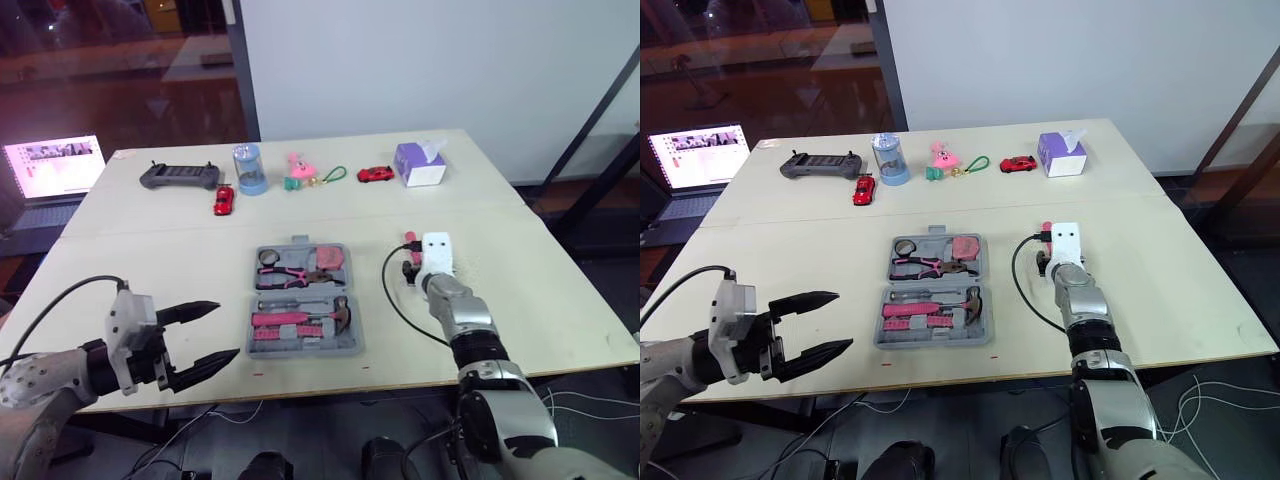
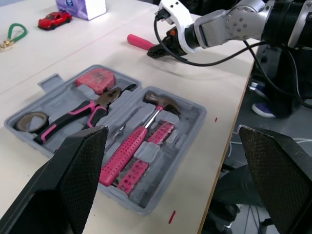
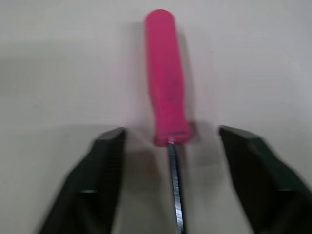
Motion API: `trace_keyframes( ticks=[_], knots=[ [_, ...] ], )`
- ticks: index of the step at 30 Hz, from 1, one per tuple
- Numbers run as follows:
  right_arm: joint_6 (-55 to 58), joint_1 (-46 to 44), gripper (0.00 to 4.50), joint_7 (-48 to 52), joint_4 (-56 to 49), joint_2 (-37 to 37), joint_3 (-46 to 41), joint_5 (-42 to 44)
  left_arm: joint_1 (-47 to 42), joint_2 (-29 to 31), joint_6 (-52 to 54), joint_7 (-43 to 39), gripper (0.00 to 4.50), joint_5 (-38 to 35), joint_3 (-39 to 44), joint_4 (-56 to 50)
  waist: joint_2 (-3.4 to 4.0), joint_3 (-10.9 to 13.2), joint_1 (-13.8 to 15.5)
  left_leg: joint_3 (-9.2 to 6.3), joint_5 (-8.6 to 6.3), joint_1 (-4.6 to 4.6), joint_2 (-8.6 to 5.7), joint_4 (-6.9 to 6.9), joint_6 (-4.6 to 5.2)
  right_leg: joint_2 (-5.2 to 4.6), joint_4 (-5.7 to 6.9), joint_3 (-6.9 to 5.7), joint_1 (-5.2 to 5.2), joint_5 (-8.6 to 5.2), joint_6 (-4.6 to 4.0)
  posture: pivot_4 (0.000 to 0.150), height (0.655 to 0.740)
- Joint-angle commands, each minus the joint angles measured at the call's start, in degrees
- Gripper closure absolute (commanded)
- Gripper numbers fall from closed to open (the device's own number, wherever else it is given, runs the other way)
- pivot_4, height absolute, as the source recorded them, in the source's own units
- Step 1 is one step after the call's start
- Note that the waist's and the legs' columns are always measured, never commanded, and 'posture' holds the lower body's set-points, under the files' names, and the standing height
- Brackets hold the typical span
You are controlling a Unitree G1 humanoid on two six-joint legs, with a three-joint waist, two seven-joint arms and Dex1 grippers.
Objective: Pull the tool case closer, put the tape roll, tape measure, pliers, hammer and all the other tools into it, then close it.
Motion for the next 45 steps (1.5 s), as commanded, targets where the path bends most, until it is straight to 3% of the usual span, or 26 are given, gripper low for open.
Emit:
trace_keyframes(
  ticks=[1, 2, 3, 9, 13, 18, 26, 32, 38, 45],
  knots=[
    [-0.8, -0.5, 3.48, -0.2, 2.8, -0.2, -0.4, 0.3, 0.4, 0.6, -0.3, 0.3, 0.0, -1.0, 1.7, -1.7, -0.01, 0.0, 0.2, -0.01, 0.0, 0.0, -0.01, 0.01, 0.0, -0.01, -0.01, 0.0, 0.03, 0.0, 0.0, 0.15, 0.74],
    [-0.9, -0.6, 3.97, -0.2, 3.1, -0.2, -0.4, 0.4, 0.4, 0.6, -0.3, 0.4, 0.0, -1.0, 1.6, -1.8, -0.01, 0.0, 0.2, -0.02, 0.0, 0.0, -0.01, 0.02, 0.0, -0.01, -0.01, 0.0, 0.04, 0.0, 0.0, 0.15, 0.74],
    [-1.0, -0.6, 4.14, -0.2, 3.2, -0.2, -0.4, 0.4, 0.5, 0.6, -0.3, 0.4, 0.0, -1.0, 1.6, -1.8, -0.01, 0.0, 0.1, -0.02, 0.0, 0.0, -0.01, 0.02, 0.0, -0.01, -0.02, 0.0, 0.04, 0.0, 0.0, 0.15, 0.74],
    [-2.6, 0.9, 4.14, 1.0, -1.0, -0.4, 0.5, 0.2, 0.5, 0.4, -0.7, 0.3, 0.0, -0.8, 1.3, -1.4, 0.0, 0.0, 0.1, -0.03, 0.0, 0.02, -0.01, 0.01, 0.0, 0.0, -0.01, 0.0, 0.04, 0.0, 0.0, 0.15, 0.74],
    [-1.6, 6.9, 4.14, 10.8, -20.9, -2.8, 6.8, -0.4, -0.2, 0.4, -0.8, 0.2, 0.0, -0.6, 1.0, -0.4, 0.1, 0.1, 0.0, -0.05, -0.01, -0.03, -0.01, -0.02, 0.01, 0.0, -0.03, 0.0, -0.02, 0.0, 0.0, 0.15, 0.74],
    [8.3, 11.7, 4.14, 23.6, -45.1, -9.4, 11.9, 3.4, -0.3, 1.3, -1.2, -1.4, 0.0, -0.3, 2.0, 2.0, 0.28, 0.2, -0.1, -0.03, -0.01, -0.11, -0.01, -0.01, 0.02, 0.02, 0.01, 0.01, -0.14, 0.0, 0.01, 0.15, 0.74],
    [29.9, 7.1, 4.14, 46.3, -71.4, -25.4, 21.0, 17.2, 0.8, 5.8, -4.3, -8.6, 0.0, 2.1, 4.5, 11.8, 0.23, 0.2, 0.2, -0.08, -0.23, -0.15, -0.01, 0.05, 0.4, 0.02, -0.04, -0.05, -0.1, -0.01, 0.01, 0.15, 0.74],
    [42.2, -2.9, 4.14, 50.4, -76.4, -30.4, 32.9, 18.8, 3.2, 9.7, -10.9, -15.0, 0.0, 7.4, 4.4, 19.8, 0.2, 0.2, 0.1, -0.12, -0.25, -0.2, 0.01, 0.03, 0.45, 0.02, -0.07, -0.12, -0.14, -0.01, 0.0, 0.15, 0.74],
    [48.8, -12.5, 4.14, 46.9, -72.8, -26.4, 45.8, 15.0, 2.7, 9.3, -11.6, -15.4, 0.0, 7.2, 4.0, 20.6, 0.15, 0.2, 0.3, -0.13, -0.25, -0.3, 0.01, 0.06, 0.44, -0.01, -0.06, -0.13, -0.22, -0.01, 0.01, 0.15, 0.74],
    [47.5, -13.9, 4.14, 42.6, -65.5, -16.9, 53.5, 12.1, 2.6, 7.8, -10.1, -14.1, 0.0, 6.2, 2.9, 16.9, 0.12, 0.2, 0.1, -0.2, -0.06, -0.35, 0.0, 0.05, 0.11, -0.01, -0.02, -0.14, -0.31, -0.01, 0.01, 0.15, 0.74]
  ],
)
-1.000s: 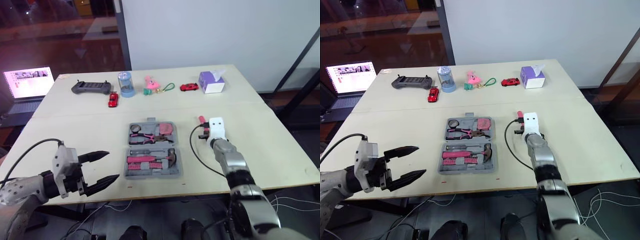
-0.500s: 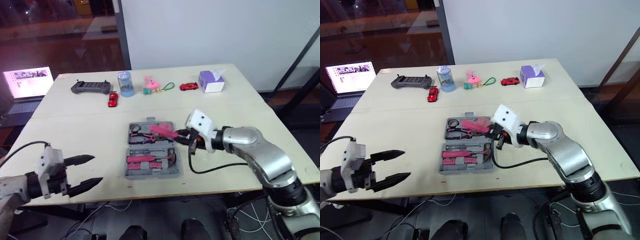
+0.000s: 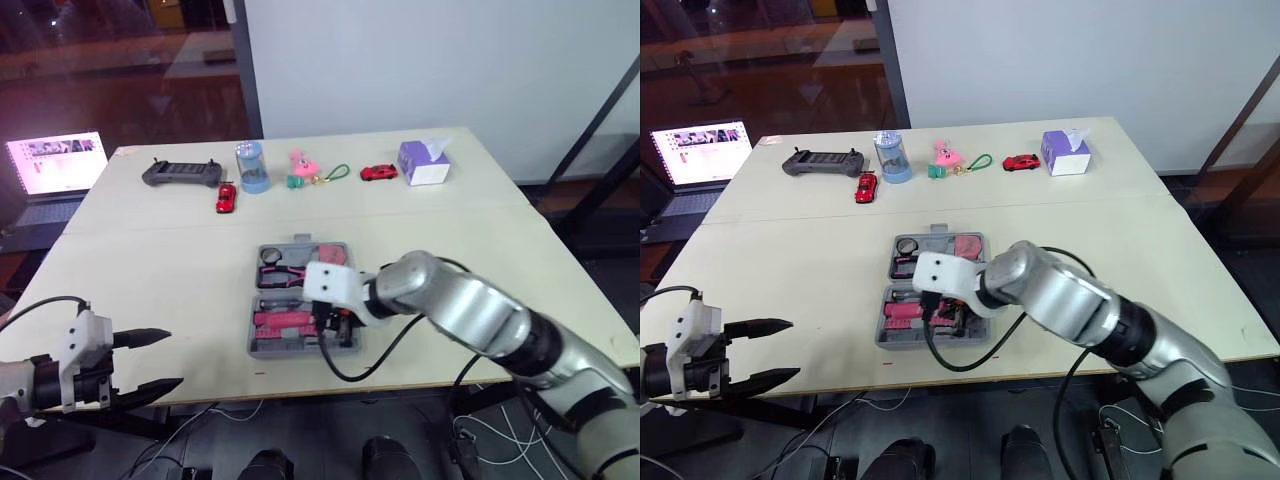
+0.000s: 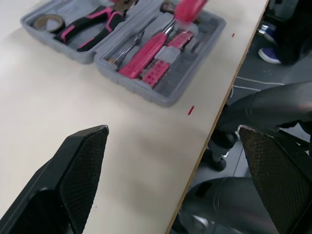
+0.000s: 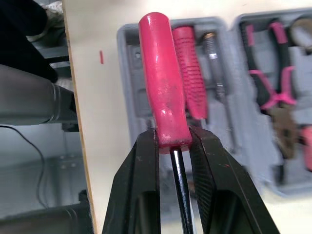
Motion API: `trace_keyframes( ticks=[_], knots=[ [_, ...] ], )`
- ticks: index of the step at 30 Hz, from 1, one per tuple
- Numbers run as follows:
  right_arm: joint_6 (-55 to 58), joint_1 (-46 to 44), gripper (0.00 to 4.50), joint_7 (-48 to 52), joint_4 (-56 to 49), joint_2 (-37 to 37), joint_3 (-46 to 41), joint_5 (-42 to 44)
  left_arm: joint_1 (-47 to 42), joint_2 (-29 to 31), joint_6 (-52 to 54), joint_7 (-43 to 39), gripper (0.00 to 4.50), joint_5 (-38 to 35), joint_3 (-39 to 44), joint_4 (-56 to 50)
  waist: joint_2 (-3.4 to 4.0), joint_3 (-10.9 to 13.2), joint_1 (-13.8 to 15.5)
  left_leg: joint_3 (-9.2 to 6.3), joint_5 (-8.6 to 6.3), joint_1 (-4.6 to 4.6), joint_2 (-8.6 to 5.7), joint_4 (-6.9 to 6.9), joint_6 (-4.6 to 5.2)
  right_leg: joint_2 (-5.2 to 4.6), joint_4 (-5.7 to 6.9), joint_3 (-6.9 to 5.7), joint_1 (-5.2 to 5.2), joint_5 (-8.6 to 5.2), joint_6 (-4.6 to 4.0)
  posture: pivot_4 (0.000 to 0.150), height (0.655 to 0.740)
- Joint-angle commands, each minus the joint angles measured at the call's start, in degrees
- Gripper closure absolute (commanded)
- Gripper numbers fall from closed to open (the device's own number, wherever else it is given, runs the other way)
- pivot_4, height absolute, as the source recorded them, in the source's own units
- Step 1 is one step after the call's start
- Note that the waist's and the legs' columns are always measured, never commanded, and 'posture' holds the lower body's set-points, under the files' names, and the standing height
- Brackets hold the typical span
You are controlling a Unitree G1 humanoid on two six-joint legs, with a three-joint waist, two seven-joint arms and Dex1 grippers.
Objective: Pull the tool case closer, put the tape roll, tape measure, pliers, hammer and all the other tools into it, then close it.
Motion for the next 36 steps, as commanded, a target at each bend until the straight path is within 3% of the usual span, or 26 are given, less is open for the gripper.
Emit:
trace_keyframes(
  ticks=[1, 14, 36],
  knots=[
    [-3.0, -0.8, 4.14, -2.1, 2.5, 3.8, 2.7, -2.6, -0.1, -0.3, 0.2, 0.6, 0.0, -0.6, 0.2, -2.4, 0.0, 0.0, 0.0, 0.0, 0.03, -0.01, 0.0, 0.0, -0.06, 0.0, 0.01, 0.0, -0.02, 0.0, 0.0, 0.15, 0.74],
    [-16.8, 3.1, 4.14, -1.4, 16.9, 9.5, 7.0, -9.8, 0.9, 0.0, 1.5, 1.4, 0.0, -1.3, 1.6, -4.5, -0.01, 0.0, -0.1, -0.01, 0.06, -0.03, -0.01, 0.0, -0.11, 0.01, 0.05, 0.0, -0.06, 0.0, 0.0, 0.15, 0.74],
    [-20.4, 7.3, 4.14, 1.3, 20.2, 11.7, 6.5, -15.4, 2.2, -0.3, 3.0, 2.9, 0.0, -2.3, 2.6, -6.9, -0.01, 0.0, -0.1, -0.02, 0.06, -0.02, -0.01, -0.02, -0.11, 0.02, 0.05, 0.0, -0.06, 0.0, 0.0, 0.15, 0.74]
  ],
)
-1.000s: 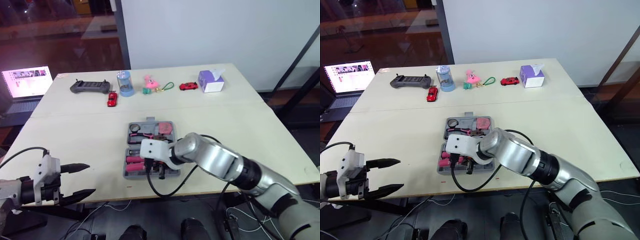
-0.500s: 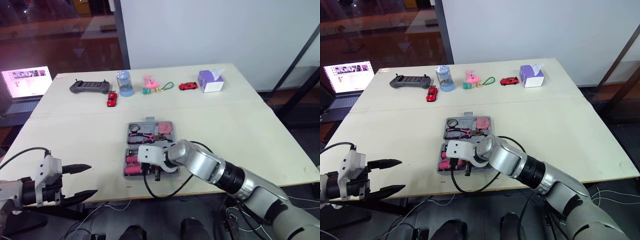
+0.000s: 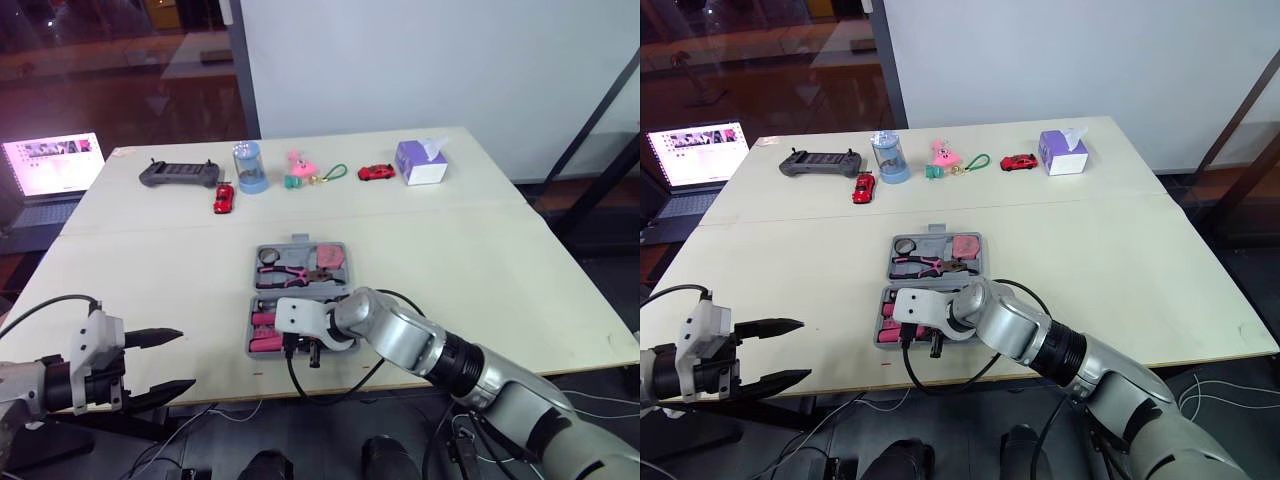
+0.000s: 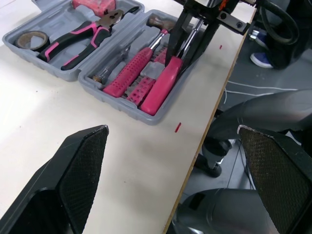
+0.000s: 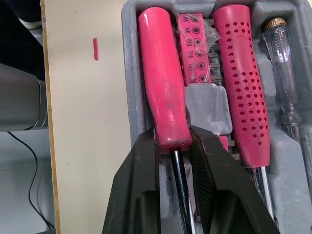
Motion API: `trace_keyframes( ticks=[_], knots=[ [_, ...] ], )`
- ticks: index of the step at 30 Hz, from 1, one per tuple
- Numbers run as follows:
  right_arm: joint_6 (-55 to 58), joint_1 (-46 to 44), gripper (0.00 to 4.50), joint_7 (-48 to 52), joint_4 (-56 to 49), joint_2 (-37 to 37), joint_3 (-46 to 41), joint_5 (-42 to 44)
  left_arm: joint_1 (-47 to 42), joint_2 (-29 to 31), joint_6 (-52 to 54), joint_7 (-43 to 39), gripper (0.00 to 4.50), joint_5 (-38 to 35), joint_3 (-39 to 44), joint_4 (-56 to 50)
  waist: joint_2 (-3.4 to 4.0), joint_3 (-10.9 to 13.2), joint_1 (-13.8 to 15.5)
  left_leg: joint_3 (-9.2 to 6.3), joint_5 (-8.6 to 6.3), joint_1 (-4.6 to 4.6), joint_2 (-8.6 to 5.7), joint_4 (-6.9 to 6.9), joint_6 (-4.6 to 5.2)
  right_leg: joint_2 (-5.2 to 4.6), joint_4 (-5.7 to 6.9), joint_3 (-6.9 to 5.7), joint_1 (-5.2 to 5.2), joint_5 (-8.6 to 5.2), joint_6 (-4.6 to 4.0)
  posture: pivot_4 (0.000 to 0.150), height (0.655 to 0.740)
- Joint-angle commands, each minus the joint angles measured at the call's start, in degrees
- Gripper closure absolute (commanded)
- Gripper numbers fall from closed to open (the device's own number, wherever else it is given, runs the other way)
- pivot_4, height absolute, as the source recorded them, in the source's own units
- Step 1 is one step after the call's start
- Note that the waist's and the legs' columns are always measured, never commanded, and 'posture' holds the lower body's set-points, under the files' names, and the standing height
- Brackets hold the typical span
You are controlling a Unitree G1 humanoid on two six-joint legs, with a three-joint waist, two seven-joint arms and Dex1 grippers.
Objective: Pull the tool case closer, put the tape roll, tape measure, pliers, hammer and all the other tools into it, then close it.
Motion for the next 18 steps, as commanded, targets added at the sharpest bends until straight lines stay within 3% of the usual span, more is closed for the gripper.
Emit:
trace_keyframes(
  ticks=[1, 4, 6, 7, 10, 18],
  knots=[
    [-0.3, 0.2, 4.14, 0.5, -0.2, 1.3, -1.2, -0.9, 0.3, 0.0, 0.0, 0.3, 0.0, -0.9, 2.2, -1.3, 0.0, 0.0, 0.0, 0.0, 0.0, 0.0, 0.0, 0.0, 0.0, 0.0, 0.0, 0.0, 0.0, 0.0, 0.0, 0.15, 0.74],
    [-0.2, 0.4, 4.14, 0.9, -0.2, 1.2, -1.4, -1.2, 0.1, 0.0, -0.1, 0.4, 0.0, -0.8, 2.1, -1.2, 0.0, 0.0, 0.0, 0.0, 0.0, 0.0, 0.0, 0.0, 0.0, 0.0, 0.0, 0.0, 0.0, 0.0, 0.0, 0.15, 0.74],
    [-0.3, 0.5, 3.08, 1.2, -0.2, 1.1, -1.5, -1.4, 0.0, 0.0, -0.1, 0.4, 0.0, -0.8, 2.0, -1.2, 0.0, 0.0, 0.0, 0.0, 0.0, 0.0, 0.0, 0.0, 0.0, 0.0, 0.0, 0.0, 0.0, 0.0, 0.0, 0.15, 0.74],
    [-0.3, 0.6, 2.95, 1.3, -0.3, 1.1, -1.6, -1.4, -0.1, 0.0, -0.1, 0.5, 0.0, -0.8, 1.9, -1.2, 0.0, 0.0, 0.0, 0.0, 0.0, 0.0, 0.0, 0.0, 0.0, 0.0, 0.0, 0.0, 0.0, 0.0, 0.0, 0.15, 0.74],
    [-0.2, 0.3, 1.83, 1.3, -0.5, 1.3, -2.6, -1.5, -0.2, -0.1, 0.0, 0.6, 0.0, -0.9, 1.6, -1.3, 0.0, 0.0, 0.0, 0.0, 0.0, 0.0, 0.0, 0.0, 0.0, 0.0, 0.0, 0.0, 0.0, 0.0, 0.0, 0.15, 0.74],
    [1.3, 1.3, 1.72, 2.2, -3.6, 2.0, -7.0, 0.5, -0.6, -0.1, -0.2, 0.8, 0.0, -0.8, 1.3, -1.0, 0.0, 0.0, 0.0, 0.0, 0.0, 0.0, 0.0, 0.0, 0.0, 0.0, 0.0, 0.0, 0.0, 0.0, 0.0, 0.15, 0.74]
  ],
)
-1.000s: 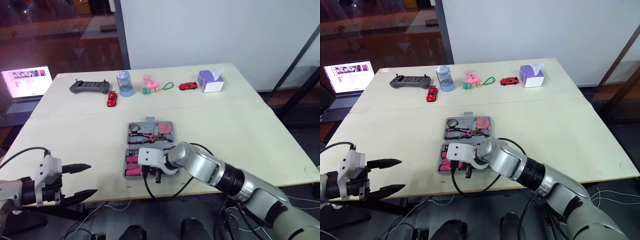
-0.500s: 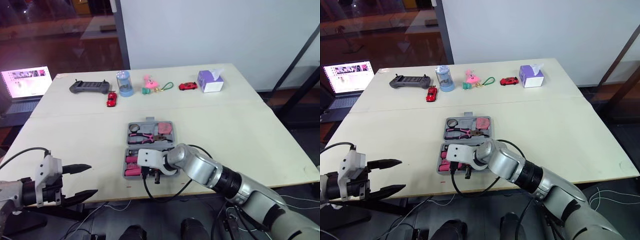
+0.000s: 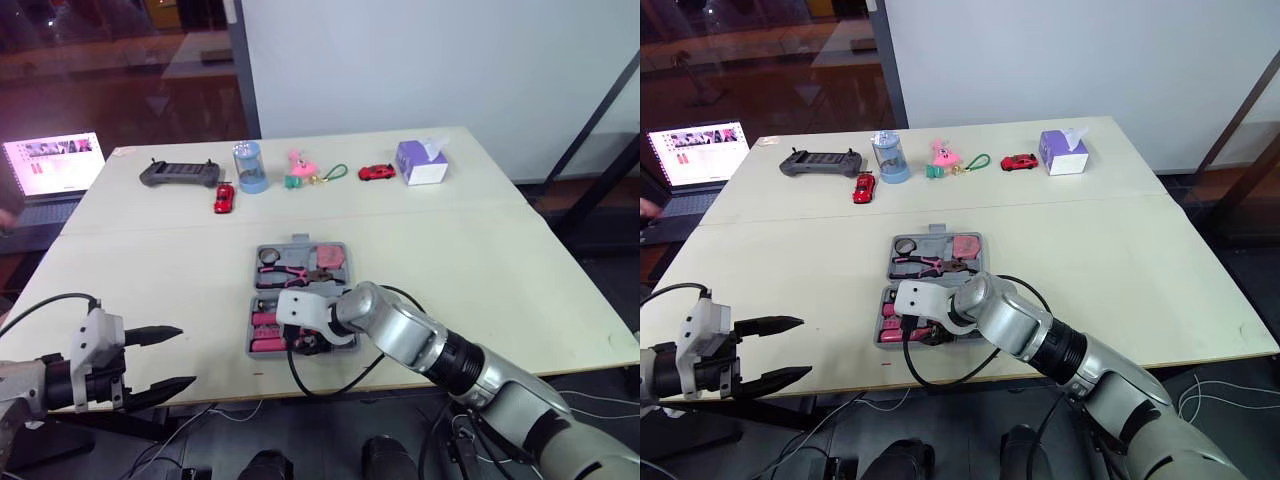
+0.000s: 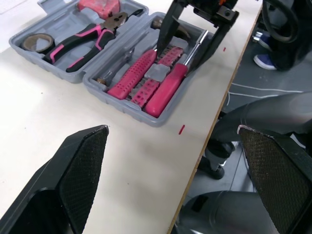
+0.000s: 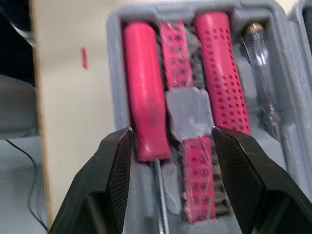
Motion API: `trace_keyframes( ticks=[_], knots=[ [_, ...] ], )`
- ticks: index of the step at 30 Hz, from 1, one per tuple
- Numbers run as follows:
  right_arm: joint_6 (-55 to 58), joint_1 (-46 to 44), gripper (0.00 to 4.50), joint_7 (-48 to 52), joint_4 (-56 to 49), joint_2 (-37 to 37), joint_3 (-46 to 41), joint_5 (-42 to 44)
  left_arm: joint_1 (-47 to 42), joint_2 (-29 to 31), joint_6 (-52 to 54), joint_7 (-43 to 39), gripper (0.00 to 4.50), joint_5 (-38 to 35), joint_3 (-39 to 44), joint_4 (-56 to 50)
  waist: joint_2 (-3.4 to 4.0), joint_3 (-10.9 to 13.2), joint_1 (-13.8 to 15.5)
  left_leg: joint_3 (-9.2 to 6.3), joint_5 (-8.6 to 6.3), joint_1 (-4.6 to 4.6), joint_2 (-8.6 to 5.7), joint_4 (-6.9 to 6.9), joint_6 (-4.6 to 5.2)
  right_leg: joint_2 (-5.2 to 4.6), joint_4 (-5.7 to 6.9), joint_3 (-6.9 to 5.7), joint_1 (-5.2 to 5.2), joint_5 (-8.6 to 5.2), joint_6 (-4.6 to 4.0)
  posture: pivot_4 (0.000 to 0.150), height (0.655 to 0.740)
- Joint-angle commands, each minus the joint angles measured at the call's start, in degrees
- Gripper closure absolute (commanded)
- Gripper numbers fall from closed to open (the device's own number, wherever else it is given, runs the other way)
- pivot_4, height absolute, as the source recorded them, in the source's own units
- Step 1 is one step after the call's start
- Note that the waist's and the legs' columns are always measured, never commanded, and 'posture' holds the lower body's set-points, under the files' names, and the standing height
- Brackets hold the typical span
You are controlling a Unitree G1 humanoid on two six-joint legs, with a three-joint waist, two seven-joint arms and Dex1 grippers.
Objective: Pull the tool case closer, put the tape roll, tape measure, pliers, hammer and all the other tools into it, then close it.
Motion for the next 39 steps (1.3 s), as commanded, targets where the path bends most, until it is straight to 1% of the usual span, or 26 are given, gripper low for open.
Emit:
trace_keyframes(
  ticks=[1, 3, 4, 7, 9, 15, 23, 29, 30, 31, 34, 36, 38, 39],
  knots=[
    [1.2, 1.6, 1.72, 0.4, -4.0, 1.6, -5.0, 2.6, -0.5, 0.0, -0.2, 0.1, 0.0, -0.7, 1.3, -1.0, 0.0, 0.0, 0.0, 0.0, 0.0, 0.0, 0.0, 0.0, 0.0, 0.0, 0.0, 0.0, 0.0, 0.0, 0.0, 0.15, 0.74],
    [1.1, 2.7, 2.28, -0.2, -4.1, 1.6, -5.0, 2.2, -0.8, 0.0, -0.1, 0.2, 0.0, -0.7, 1.1, -0.9, 0.0, 0.0, 0.0, 0.0, 0.0, 0.0, 0.0, 0.01, 0.0, 0.0, 0.0, 0.0, 0.0, 0.0, 0.0, 0.15, 0.74],
    [1.3, 3.2, 2.45, -0.4, -4.2, 1.8, -5.3, 2.4, -0.9, 0.0, -0.1, 0.3, 0.0, -0.7, 1.0, -0.9, 0.0, 0.0, 0.0, 0.0, 0.0, 0.0, 0.0, 0.01, 0.0, 0.0, 0.0, 0.0, 0.0, 0.0, 0.0, 0.15, 0.74],
    [1.5, 4.2, 3.76, -0.9, -3.9, 2.7, -6.0, 2.5, -1.1, 0.0, -0.1, 0.2, 0.0, -0.7, 0.8, -0.7, 0.0, 0.0, 0.0, 0.0, 0.0, 0.0, 0.0, 0.01, 0.0, -0.01, 0.01, 0.0, 0.0, 0.0, 0.0, 0.15, 0.74],
    [0.8, 4.6, 4.48, -1.6, -2.8, 3.3, -6.2, 2.1, -1.3, 0.0, 0.0, 0.2, 0.0, -0.7, 0.7, -0.7, 0.0, 0.0, 0.0, 0.0, 0.0, 0.0, 0.0, 0.01, 0.0, 0.0, 0.01, 0.0, 0.0, 0.0, 0.0, 0.15, 0.74],
    [-0.5, 5.9, 4.48, -2.5, 0.2, 4.1, -5.8, 1.3, -1.6, 0.1, 0.1, 0.2, 0.0, -0.5, 0.4, -0.6, 0.0, 0.0, 0.0, 0.0, 0.0, 0.0, 0.0, 0.0, 0.0, 0.0, 0.01, 0.0, 0.0, 0.0, 0.0, 0.15, 0.74],
    [-1.2, 8.1, 4.48, -2.0, 3.8, 2.9, -1.9, -1.0, -1.4, 0.0, 0.1, 0.4, 0.0, -0.5, 0.8, -0.8, -0.01, 0.0, 0.0, 0.0, 0.01, 0.03, 0.0, 0.0, -0.01, 0.0, 0.01, 0.0, 0.03, 0.0, 0.0, 0.15, 0.74],
    [-2.4, 9.3, 4.48, -1.0, 3.6, 2.3, -1.2, -2.2, -1.3, -0.1, 0.2, 0.5, 0.0, -0.6, 0.8, -1.0, -0.02, -0.1, 0.0, 0.01, 0.0, 0.14, 0.0, -0.02, 0.0, 0.0, 0.0, 0.0, 0.13, 0.0, 0.0, 0.15, 0.74],
    [-2.5, 9.4, 4.48, -1.3, 3.0, 3.0, -2.6, -1.6, -1.3, -0.2, 0.2, 0.6, 0.0, -0.5, 0.8, -0.9, -0.02, -0.1, 0.0, 0.01, 0.0, 0.15, 0.0, -0.02, 0.0, 0.0, 0.0, 0.0, 0.14, 0.0, 0.0, 0.15, 0.74],
    [-4.9, 9.2, 4.48, -1.5, 1.9, 3.5, -4.5, -1.1, -1.6, -0.3, 0.3, 0.9, 0.0, -0.4, 0.5, -0.7, -0.03, -0.1, 0.0, 0.01, 0.0, 0.15, 0.0, -0.02, 0.01, 0.0, 0.0, 0.0, 0.15, 0.0, 0.0, 0.15, 0.74],
    [-9.7, 9.0, 4.48, -2.3, -3.1, 5.0, -12.6, 2.3, -4.1, -1.6, 0.8, 4.2, 0.0, 1.1, -1.5, 0.7, -0.03, -0.1, 0.0, 0.01, 0.0, 0.16, 0.0, -0.02, 0.01, 0.0, 0.0, 0.0, 0.15, 0.0, 0.0, 0.15, 0.74],
    [-10.0, 8.9, 4.48, -3.0, -6.4, 5.6, -18.5, 4.8, -7.7, -4.2, 1.5, 9.5, 0.0, 2.8, -3.4, 2.4, -0.02, -0.1, 0.1, 0.01, 0.0, 0.16, 0.0, -0.01, 0.01, 0.0, 0.0, 0.0, 0.15, 0.0, 0.0, 0.15, 0.74],
    [-8.8, 8.6, 4.48, -4.4, -8.1, 6.6, -25.4, 7.8, -13.4, -8.1, 4.0, 18.3, 0.0, 5.6, -5.2, 5.6, 0.0, 0.0, 0.2, 0.0, 0.0, 0.12, 0.0, -0.01, 0.0, 0.0, 0.01, 0.0, 0.13, 0.0, 0.0, 0.15, 0.74],
    [-8.2, 8.5, 4.48, -5.1, -8.5, 6.7, -28.3, 9.1, -15.5, -9.5, 5.3, 20.6, 0.0, 5.6, -5.7, 7.2, 0.0, 0.0, 0.2, -0.01, 0.0, 0.11, -0.02, 0.01, 0.0, -0.01, 0.03, 0.0, 0.12, 0.0, 0.01, 0.15, 0.74]
  ],
)
